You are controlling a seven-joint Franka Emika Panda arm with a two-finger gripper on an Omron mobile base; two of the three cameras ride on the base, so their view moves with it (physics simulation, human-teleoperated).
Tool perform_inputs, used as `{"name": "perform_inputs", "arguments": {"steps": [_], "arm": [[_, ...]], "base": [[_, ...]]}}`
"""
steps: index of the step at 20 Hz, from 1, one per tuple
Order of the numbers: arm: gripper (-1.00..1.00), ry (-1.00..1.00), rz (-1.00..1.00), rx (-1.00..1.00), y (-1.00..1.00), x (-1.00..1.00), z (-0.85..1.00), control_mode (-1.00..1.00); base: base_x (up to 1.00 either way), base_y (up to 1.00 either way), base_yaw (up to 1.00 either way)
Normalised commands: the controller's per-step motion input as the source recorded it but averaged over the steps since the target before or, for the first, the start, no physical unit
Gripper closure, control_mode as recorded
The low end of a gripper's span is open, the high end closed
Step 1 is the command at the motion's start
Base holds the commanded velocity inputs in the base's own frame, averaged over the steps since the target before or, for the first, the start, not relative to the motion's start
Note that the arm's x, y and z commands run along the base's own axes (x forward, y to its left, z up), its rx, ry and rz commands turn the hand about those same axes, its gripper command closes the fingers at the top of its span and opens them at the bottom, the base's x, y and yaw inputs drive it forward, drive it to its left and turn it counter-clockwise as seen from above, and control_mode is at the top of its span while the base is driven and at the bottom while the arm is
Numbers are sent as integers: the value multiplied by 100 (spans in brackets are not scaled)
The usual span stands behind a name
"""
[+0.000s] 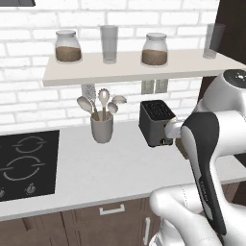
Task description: Start the toaster. Once the lever pops up, take the bread to the plate on the dining counter.
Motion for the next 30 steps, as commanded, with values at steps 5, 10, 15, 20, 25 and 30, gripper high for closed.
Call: {"name": "perform_inputs", "arguments": {"steps": [5, 10, 15, 20, 25, 30], "arm": [[100, 0, 0, 0, -9, 0, 0, -100], [100, 0, 0, 0, 0, 0, 0, -100], [100, 0, 0, 0, 0, 0, 0, -100], [100, 0, 0, 0, 0, 0, 0, 100], [100, 0, 0, 0, 0, 0, 0, 100], [100, 0, 0, 0, 0, 0, 0, 100]], "base": [[0, 0, 0], [0, 0, 0], [0, 0, 0], [-4, 0, 0], [-77, 60, 36], [-42, 74, 89]]}}
